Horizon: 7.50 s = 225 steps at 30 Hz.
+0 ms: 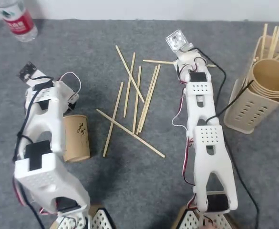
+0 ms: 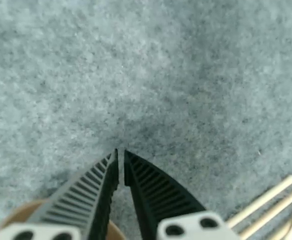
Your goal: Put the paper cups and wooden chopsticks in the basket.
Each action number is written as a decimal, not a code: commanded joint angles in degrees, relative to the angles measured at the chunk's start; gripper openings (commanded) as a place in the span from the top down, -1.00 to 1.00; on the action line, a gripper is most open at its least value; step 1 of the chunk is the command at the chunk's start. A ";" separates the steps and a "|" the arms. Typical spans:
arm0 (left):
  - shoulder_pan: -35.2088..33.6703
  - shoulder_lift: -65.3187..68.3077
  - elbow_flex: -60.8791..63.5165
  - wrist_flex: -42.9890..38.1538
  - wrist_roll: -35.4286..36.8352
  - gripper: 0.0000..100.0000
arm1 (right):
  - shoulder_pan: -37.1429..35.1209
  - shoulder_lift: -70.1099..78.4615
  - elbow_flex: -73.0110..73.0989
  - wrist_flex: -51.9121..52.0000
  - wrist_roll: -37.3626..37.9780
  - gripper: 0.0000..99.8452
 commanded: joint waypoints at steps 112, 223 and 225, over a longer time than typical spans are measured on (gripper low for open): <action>0.44 -1.85 -0.31 -0.97 0.18 0.97 | 0.92 -54.99 55.03 65.54 3.60 0.71; 0.44 -1.76 -0.31 -1.14 0.18 0.97 | 27.12 -38.55 -12.40 37.23 -22.42 0.61; 0.44 -1.76 -0.31 -1.14 0.18 0.97 | 27.12 -39.34 -12.40 37.32 -22.33 0.63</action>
